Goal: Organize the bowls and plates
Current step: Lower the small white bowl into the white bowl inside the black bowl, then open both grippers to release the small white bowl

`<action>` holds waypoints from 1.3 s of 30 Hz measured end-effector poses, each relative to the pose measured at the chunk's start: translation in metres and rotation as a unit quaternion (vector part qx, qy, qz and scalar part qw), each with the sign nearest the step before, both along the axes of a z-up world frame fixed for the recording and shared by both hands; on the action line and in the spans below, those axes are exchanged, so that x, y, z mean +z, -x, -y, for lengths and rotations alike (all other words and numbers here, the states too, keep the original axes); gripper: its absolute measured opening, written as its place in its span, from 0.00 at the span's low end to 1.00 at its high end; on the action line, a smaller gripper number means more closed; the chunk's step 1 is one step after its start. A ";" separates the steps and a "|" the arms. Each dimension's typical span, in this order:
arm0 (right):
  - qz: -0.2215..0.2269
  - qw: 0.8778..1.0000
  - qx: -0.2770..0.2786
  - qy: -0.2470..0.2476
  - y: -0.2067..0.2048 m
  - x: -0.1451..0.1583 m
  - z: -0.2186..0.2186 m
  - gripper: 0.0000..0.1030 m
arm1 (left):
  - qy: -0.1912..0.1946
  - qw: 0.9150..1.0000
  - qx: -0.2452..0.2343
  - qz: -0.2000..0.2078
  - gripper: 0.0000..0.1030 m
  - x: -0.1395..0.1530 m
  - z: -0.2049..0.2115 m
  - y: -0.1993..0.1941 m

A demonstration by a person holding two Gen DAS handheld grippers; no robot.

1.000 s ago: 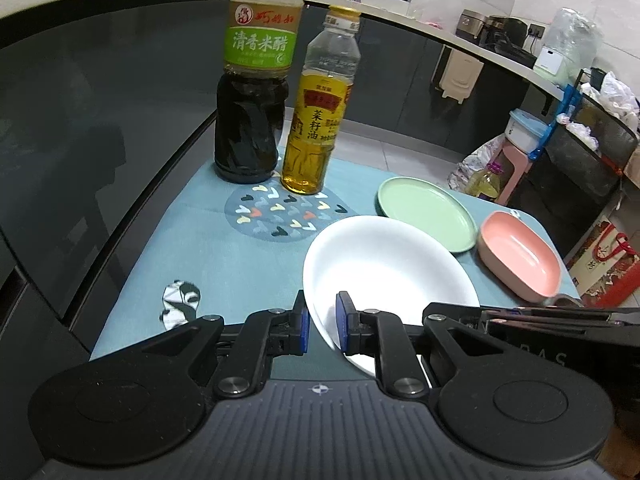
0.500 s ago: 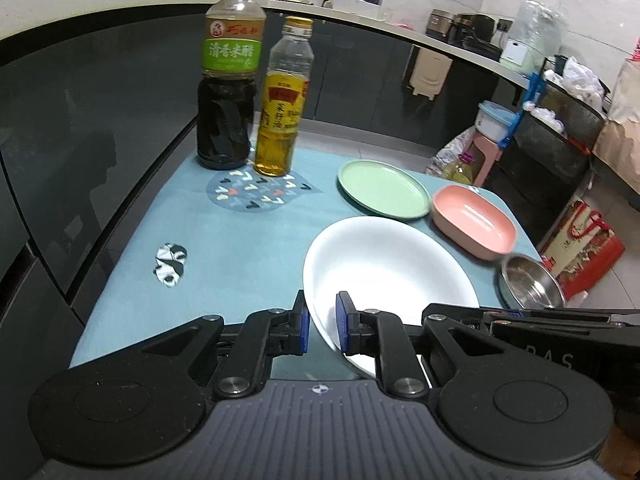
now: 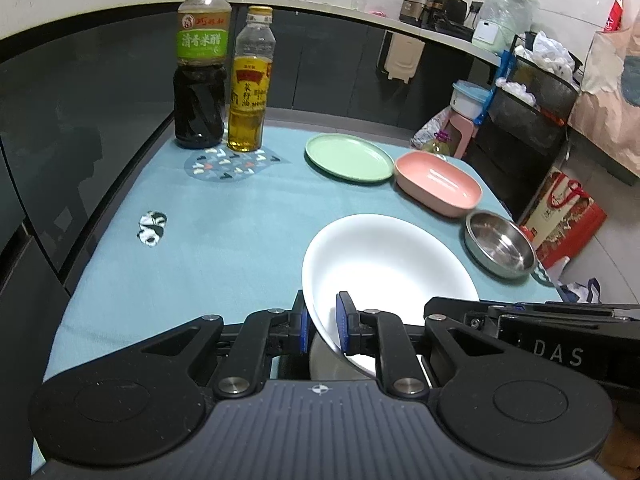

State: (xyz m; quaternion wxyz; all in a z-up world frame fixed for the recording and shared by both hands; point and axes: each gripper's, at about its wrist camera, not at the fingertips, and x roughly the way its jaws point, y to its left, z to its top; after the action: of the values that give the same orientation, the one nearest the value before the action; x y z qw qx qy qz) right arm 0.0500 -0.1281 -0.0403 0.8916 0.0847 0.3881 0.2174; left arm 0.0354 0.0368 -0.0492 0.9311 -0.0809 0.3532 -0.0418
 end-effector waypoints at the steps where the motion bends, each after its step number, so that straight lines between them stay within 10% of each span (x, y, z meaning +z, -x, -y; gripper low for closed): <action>1: -0.001 1.000 -0.001 -0.001 0.002 -0.001 0.001 0.00 | 0.000 1.000 -0.001 -0.002 0.13 -0.001 0.001 0.002; 39: -0.022 1.000 -0.020 -0.005 0.021 -0.024 0.019 0.01 | -0.007 1.000 -0.012 -0.027 0.14 -0.016 0.011 0.019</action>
State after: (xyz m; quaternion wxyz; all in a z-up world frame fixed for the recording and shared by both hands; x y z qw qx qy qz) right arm 0.0292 -0.1469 -0.0643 0.8864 0.1015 0.4050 0.1997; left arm 0.0163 0.0257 -0.0656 0.9213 -0.0709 0.3793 -0.0485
